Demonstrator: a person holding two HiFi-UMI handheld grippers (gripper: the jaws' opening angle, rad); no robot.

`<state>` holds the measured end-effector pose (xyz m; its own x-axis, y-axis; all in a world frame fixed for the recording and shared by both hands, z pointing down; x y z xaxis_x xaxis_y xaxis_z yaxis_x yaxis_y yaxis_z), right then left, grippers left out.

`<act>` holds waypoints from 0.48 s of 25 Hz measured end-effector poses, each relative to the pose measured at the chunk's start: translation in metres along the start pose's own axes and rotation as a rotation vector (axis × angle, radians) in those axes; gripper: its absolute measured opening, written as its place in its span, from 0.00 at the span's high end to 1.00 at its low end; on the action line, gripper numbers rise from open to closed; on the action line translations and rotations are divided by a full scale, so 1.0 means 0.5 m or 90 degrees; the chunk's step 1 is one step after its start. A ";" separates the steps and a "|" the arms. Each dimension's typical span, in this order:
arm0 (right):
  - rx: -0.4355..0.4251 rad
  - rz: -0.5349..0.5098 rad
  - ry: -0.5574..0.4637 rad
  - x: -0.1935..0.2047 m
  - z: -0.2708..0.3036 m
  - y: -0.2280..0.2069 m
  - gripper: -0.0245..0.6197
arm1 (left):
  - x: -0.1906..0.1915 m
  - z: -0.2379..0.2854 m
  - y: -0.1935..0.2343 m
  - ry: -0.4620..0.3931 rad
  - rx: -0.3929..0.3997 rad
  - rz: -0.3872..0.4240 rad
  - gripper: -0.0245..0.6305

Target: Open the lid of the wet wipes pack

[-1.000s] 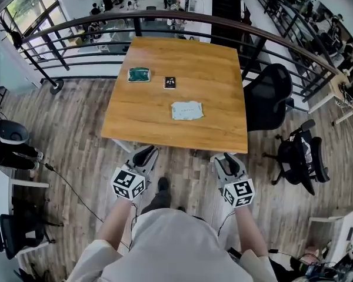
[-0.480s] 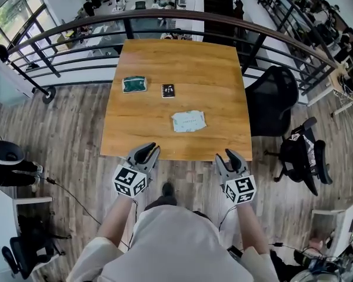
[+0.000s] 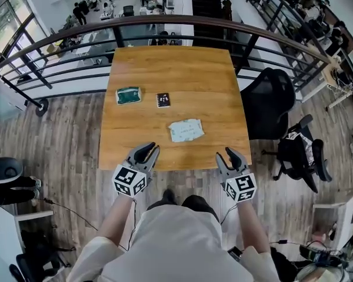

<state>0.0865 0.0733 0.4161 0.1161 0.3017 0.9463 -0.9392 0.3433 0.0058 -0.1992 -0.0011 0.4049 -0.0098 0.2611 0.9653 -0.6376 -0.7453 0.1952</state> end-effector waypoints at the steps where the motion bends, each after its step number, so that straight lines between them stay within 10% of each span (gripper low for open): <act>1: 0.001 0.001 0.000 -0.002 0.003 -0.004 0.74 | -0.001 0.004 0.003 0.000 0.000 -0.001 0.87; 12: -0.035 0.003 0.013 -0.003 0.076 -0.077 0.74 | 0.005 0.074 0.026 0.012 -0.036 -0.017 0.87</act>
<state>0.1103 0.0258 0.4270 0.1188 0.3218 0.9393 -0.9206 0.3902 -0.0173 -0.1790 -0.0330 0.4166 -0.0063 0.2925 0.9562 -0.6801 -0.7023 0.2104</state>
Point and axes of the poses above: the fingertips, and each gripper's own axes: z forward along the fingers, y to its left, x out of its underside, the point moved 5 cm from there along -z, backward along the fingers, and after that the axes turned 2 degrees about -y, right-handed, at the moved point
